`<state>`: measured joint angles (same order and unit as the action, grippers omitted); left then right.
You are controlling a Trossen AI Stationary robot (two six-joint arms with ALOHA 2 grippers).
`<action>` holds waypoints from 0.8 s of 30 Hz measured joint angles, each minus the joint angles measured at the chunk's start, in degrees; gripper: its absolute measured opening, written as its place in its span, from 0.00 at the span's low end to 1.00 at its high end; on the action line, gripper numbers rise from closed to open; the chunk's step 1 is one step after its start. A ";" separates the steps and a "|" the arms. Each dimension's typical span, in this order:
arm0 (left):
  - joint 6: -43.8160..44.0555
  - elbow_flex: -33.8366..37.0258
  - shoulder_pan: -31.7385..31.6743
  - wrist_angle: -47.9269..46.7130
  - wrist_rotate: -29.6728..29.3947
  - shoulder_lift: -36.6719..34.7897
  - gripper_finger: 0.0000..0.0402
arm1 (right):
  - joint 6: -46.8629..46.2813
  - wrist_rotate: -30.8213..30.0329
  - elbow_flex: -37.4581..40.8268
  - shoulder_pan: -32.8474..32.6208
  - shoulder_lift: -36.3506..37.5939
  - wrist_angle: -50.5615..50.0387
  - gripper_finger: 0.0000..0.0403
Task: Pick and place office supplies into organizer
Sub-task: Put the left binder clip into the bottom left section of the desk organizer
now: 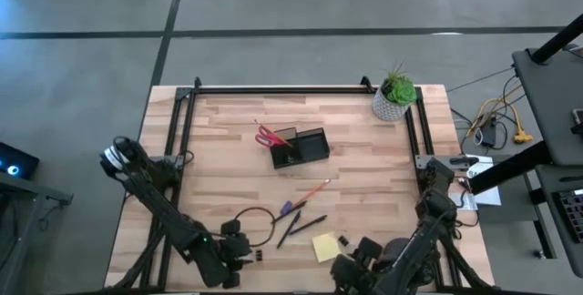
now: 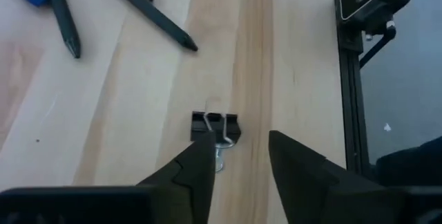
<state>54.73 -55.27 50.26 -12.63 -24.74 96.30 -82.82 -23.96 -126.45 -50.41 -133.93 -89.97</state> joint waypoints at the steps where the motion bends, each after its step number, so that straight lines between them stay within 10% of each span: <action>1: -0.01 -0.18 0.00 -0.02 0.02 0.19 0.32 | -0.20 -0.01 0.02 -0.14 0.00 -0.02 0.48; 24: -2.79 0.80 -0.53 1.65 -0.05 3.63 0.37 | -0.82 -0.25 1.01 -0.33 0.00 -0.05 0.48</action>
<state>51.94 -54.47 49.74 -10.98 -24.79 99.93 -83.64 -24.21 -125.45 -50.74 -133.93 -90.02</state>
